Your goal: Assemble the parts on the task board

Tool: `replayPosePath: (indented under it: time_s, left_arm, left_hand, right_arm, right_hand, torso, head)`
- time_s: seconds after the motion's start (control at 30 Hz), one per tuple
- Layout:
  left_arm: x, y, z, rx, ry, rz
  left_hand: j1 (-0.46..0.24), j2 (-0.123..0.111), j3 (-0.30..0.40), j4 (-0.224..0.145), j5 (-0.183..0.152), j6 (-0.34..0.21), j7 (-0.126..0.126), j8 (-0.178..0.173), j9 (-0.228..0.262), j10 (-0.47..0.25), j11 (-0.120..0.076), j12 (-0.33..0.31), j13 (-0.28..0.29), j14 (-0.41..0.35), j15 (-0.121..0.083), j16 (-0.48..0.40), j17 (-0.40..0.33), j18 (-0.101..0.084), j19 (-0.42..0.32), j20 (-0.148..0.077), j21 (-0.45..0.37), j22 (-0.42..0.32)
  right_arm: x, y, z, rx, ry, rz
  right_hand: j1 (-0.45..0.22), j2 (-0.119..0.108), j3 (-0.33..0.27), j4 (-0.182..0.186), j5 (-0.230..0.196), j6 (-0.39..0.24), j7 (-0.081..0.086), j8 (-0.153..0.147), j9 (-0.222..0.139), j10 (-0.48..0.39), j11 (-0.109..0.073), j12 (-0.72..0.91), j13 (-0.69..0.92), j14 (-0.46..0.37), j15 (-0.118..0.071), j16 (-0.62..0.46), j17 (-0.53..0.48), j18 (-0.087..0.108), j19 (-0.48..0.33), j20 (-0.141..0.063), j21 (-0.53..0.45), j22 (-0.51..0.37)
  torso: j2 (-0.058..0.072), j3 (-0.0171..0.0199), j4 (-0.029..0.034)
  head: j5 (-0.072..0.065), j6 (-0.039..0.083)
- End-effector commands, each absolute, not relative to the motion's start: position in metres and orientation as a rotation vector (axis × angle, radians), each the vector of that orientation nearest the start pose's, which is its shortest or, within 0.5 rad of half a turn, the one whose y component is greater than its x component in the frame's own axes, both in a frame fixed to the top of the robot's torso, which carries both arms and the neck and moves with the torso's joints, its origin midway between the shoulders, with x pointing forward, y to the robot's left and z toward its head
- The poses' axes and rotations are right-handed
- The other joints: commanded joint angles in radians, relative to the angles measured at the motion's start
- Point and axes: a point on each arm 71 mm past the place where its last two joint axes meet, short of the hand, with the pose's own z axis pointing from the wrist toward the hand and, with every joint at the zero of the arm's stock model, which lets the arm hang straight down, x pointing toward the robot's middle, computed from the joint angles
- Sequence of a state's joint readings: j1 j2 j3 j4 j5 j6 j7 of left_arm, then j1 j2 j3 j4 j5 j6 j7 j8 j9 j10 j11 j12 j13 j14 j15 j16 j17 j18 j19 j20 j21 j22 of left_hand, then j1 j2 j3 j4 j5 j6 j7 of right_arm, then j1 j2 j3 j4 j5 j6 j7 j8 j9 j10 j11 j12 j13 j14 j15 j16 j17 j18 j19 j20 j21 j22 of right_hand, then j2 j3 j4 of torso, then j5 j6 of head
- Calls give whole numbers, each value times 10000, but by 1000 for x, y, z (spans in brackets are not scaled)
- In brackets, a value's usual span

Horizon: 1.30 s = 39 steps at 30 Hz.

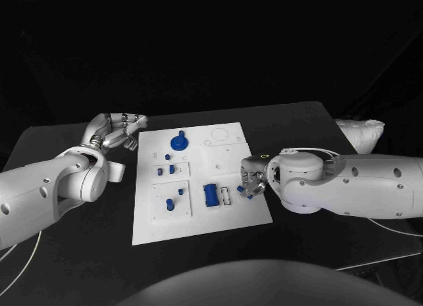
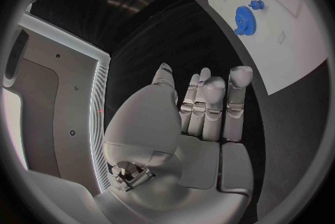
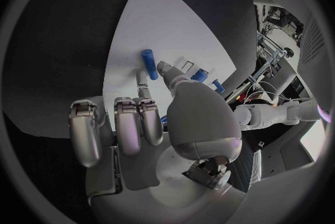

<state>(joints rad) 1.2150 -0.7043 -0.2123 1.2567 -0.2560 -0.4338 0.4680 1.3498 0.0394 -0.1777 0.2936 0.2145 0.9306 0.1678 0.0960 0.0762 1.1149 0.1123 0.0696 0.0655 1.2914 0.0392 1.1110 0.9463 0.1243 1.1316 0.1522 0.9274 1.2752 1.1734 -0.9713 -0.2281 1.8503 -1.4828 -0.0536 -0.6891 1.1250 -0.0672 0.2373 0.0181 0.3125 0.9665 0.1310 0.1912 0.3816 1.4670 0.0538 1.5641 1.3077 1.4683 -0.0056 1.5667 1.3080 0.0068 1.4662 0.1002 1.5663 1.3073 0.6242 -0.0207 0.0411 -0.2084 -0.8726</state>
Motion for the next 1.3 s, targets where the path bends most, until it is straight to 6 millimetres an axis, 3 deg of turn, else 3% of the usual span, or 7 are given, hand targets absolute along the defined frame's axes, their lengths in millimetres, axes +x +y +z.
replayPosePath:
  time_s: [0.03, 0.4, 0.57, 0.77, 0.9, 1.1, 1.3]
  left_arm:
    - [516, 220, -232, -7776, 14711, -12442]
    - [516, 220, -233, -7776, 14714, -12444]
    - [516, 220, -233, -7777, 14714, -12442]
    - [516, 220, -233, -7778, 14711, -12438]
    - [516, 220, -233, -7777, 14712, -12439]
    - [516, 220, -233, -7776, 14712, -12440]
    - [516, 221, -232, -7777, 14708, -12439]
  left_hand:
    - [-13, 94, -52, -16, 52, -16, 1, 54, 4, 28, -34, 31, 16, -38, 6, 5, 3, 118, -10, -18, 27, 16]
    - [-13, 94, -52, -16, 52, -16, 1, 54, 4, 28, -34, 31, 16, -38, 6, 5, 3, 118, -10, -18, 27, 16]
    - [-13, 94, -52, -16, 52, -16, 1, 54, 4, 28, -34, 31, 16, -38, 6, 5, 3, 118, -10, -18, 27, 16]
    - [-13, 94, -52, -16, 52, -16, 1, 54, 4, 28, -34, 31, 16, -38, 6, 5, 3, 118, -10, -18, 27, 16]
    - [-13, 94, -52, -16, 52, -16, 1, 54, 4, 28, -34, 31, 16, -38, 6, 5, 3, 118, -10, -18, 27, 16]
    - [-13, 94, -52, -16, 52, -16, 1, 54, 4, 28, -34, 31, 16, -38, 6, 5, 3, 118, -10, -18, 27, 16]
    - [-13, 94, -52, -16, 52, -16, 1, 54, 4, 28, -34, 31, 16, -38, 6, 5, 3, 118, -10, -18, 27, 16]
  right_arm:
    - [379, -217, -267, -1133, 22531, -377]
    - [381, -217, -269, -1288, 22638, -543]
    - [382, -218, -270, -1318, 22697, -627]
    - [382, -219, -271, -1339, 22748, -684]
    - [382, -219, -271, -1353, 22777, -707]
    - [382, -219, -271, -1178, 22810, -602]
    - [381, -219, -270, -792, 22682, -310]
  right_hand:
    - [60, 48, 33, -65, 86, 86, -23, -5, 6, 1038, 49, 66, 2631, 1025, 34, 41, 2627, -68, 1046, 64, 45, 2635]
    - [285, 79, 114, -318, 1026, 192, -194, 465, 536, 1038, -109, 66, 2631, 1025, -113, 41, 2627, -68, 1046, -72, 45, 2635]
    - [163, 123, 35, -391, 1624, -618, -219, 1249, 1502, 1038, -142, 66, 2631, 1025, -142, 41, 2627, -68, 1046, -135, 45, 2635]
    - [-17, 156, 16, -392, 1591, -1452, -170, 1962, 2341, 1038, -114, 66, 2631, 1025, -122, 41, 2627, -68, 1046, -103, 45, 2635]
    - [-94, 138, 23, -363, 1529, -1670, -84, 1973, 2395, 1038, -42, 66, 2631, 1025, -80, 41, 2627, -68, 1046, -76, 45, 2635]
    - [17, 158, 274, -451, 1634, -1998, 141, 1614, 2089, 1038, 169, 66, 2631, 1025, 104, 41, 2627, -68, 1046, 62, 45, 2635]
    - [455, 365, 998, -753, 2176, -1119, 52, 1305, 1540, 1038, 114, 66, 2631, 1025, 94, 41, 2627, -68, 1046, 110, 45, 2635]
  torso:
    - [0, 3, 1]
    - [-5, -3, 0]
    - [4, -4, 1]
    - [-2, 3, -5]
    - [-4, 3, -3]
    - [4, 1, -4]
    - [2, 4, 1]
  head:
    - [2, 0]
    - [-3, 0]
    - [3, 0]
    - [10, 0]
    - [-1, 0]
    - [3, 0]
    - [13, 0]
